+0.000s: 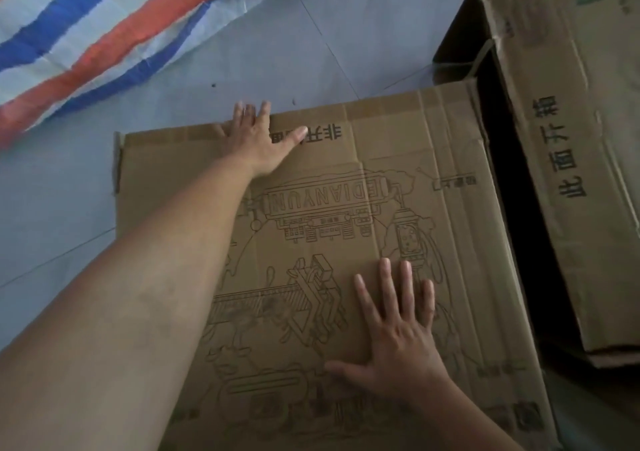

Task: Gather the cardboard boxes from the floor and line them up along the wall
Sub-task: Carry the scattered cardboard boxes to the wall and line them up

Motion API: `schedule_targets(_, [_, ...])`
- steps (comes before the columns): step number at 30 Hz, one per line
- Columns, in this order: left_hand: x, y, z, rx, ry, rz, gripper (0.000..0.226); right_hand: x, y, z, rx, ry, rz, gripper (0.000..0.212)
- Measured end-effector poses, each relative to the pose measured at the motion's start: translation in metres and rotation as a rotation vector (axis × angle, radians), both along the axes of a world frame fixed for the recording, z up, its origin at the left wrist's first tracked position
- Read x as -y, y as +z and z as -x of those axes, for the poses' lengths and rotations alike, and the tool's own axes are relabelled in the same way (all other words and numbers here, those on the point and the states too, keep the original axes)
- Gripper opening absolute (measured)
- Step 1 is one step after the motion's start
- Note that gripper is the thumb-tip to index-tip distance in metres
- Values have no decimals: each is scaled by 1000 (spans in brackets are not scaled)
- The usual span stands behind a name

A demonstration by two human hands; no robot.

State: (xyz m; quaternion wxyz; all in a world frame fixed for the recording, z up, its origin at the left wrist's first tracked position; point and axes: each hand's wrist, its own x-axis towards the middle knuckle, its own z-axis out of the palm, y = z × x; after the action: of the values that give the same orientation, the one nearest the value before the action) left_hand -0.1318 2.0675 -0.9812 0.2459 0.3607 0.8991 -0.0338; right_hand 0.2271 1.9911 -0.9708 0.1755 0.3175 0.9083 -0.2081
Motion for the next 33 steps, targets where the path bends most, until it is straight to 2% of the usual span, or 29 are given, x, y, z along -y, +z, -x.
schedule_targets(5, [-7,27,3,-158,19,-53,111,3,7,-7,-22,-2,-10,129])
schedule_targets(10, [33,87,-3,-114,144,36,102,20,36,-12,104,47,93,129])
schedule_targets(12, [59,122,-13,-80,190,48,101,30,69,-6,181,49,143,117])
schedule_targets(14, [84,162,-29,-45,199,37,101,28,116,4,244,-25,251,93])
schedule_targets(16, [104,206,-52,-71,145,58,88,14,170,17,187,-70,270,83])
schedule_targets(17, [114,232,-65,-69,93,83,81,6,199,24,93,-51,212,81])
schedule_targets(19, [134,279,-95,-32,-43,138,71,-8,246,37,-138,24,-9,89])
schedule_targets(20, [146,303,-109,-5,-112,172,66,-13,268,44,-190,42,-99,98])
schedule_targets(21, [159,323,-123,36,-172,191,61,-19,289,50,-158,67,-149,104])
schedule_targets(23, [188,356,-148,101,-247,174,54,-29,324,56,23,136,-152,103])
schedule_targets(24, [201,363,-159,122,-289,170,52,-34,334,58,138,160,-99,97])
schedule_targets(27, [255,408,-183,133,-299,205,48,-19,389,65,366,406,67,50])
schedule_targets(30, [314,461,-195,77,-237,238,34,27,439,76,347,738,4,36])
schedule_targets(31, [333,479,-197,53,-199,249,26,44,455,81,310,796,-18,33])
schedule_targets(33, [372,518,-200,15,-72,256,30,77,484,94,219,870,-58,31])
